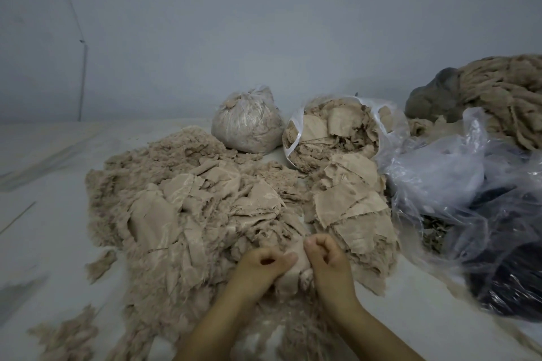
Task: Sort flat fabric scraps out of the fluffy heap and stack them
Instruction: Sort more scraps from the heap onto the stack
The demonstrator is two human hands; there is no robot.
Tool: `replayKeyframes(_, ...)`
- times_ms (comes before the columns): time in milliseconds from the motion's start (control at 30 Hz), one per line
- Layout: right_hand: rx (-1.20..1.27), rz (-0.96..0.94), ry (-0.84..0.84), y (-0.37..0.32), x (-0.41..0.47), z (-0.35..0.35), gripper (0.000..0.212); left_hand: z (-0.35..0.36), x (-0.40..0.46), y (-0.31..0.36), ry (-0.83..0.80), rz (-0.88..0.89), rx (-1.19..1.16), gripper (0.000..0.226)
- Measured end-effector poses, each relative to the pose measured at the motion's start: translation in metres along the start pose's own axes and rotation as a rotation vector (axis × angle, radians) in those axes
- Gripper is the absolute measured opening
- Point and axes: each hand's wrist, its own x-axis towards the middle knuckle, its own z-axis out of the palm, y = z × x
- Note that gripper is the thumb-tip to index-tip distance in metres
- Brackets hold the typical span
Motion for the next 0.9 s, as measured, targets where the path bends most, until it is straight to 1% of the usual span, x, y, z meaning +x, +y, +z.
replayKeyframes(67, 0.020, 0.030, -0.027, 0.000, -0.001, 0.001, 0.015, 0.002, 0.001, -0.004, 0.058, 0.034, -0.061, 0.025)
replayKeyframes(100, 0.039, 0.072, -0.060, -0.001, -0.002, 0.001, 0.019, 0.001, 0.002, -0.005, 0.072, 0.053, -0.082, 0.022)
replayKeyframes(167, 0.035, 0.162, -0.139, -0.003, -0.002, 0.000, 0.033, 0.001, 0.001, -0.002, 0.037, 0.104, -0.061, 0.012)
replayKeyframes(200, 0.025, 0.186, -0.172, -0.003, -0.002, 0.000, 0.035, 0.001, 0.000, -0.001, 0.007, 0.128, -0.016, 0.012)
replayKeyframes(233, 0.033, 0.189, -0.188, -0.004, -0.002, 0.000, 0.031, 0.001, 0.000, -0.001, -0.015, 0.151, 0.030, 0.016)
replayKeyframes(300, 0.071, 0.155, -0.178, -0.005, -0.001, -0.001, 0.021, 0.001, -0.001, -0.002, -0.006, 0.162, 0.070, 0.020)
replayKeyframes(367, 0.111, 0.119, -0.168, -0.003, 0.001, 0.001, 0.021, 0.001, -0.003, -0.001, -0.013, 0.158, 0.049, 0.012)
replayKeyframes(400, 0.115, 0.108, -0.159, -0.002, 0.001, 0.003, 0.020, 0.002, -0.004, -0.001, -0.024, 0.164, 0.046, 0.010)
replayKeyframes(467, 0.054, 0.069, -0.092, 0.000, 0.003, 0.005, 0.023, 0.004, -0.005, -0.003, -0.016, 0.183, 0.045, 0.019)
replayKeyframes(567, -0.051, 0.044, 0.084, -0.001, 0.013, -0.002, 0.033, 0.000, -0.005, -0.003, 0.065, 0.193, 0.072, 0.027)
replayKeyframes(633, -0.066, 0.065, 0.154, -0.003, 0.021, -0.012, 0.036, -0.009, -0.003, -0.004, 0.112, 0.142, 0.054, 0.029)
replayKeyframes(700, -0.061, 0.101, 0.091, -0.002, 0.022, -0.019, 0.037, -0.016, -0.001, -0.005, 0.133, 0.109, 0.065, 0.026)
replayKeyframes(767, -0.099, 0.138, -0.067, -0.002, 0.014, -0.017, 0.040, -0.017, 0.000, -0.004, 0.097, 0.112, 0.085, 0.025)
replayKeyframes(833, -0.054, 0.173, -0.238, -0.004, 0.005, -0.009, 0.031, -0.011, -0.001, -0.001, 0.013, 0.129, 0.063, 0.022)
replayKeyframes(867, -0.014, 0.160, -0.285, -0.004, 0.002, -0.006, 0.024, -0.008, -0.002, 0.000, -0.022, 0.140, 0.076, 0.023)
replayKeyframes(900, 0.019, 0.136, -0.285, -0.004, 0.001, -0.004, 0.017, -0.006, -0.004, 0.001, -0.044, 0.152, 0.115, 0.025)
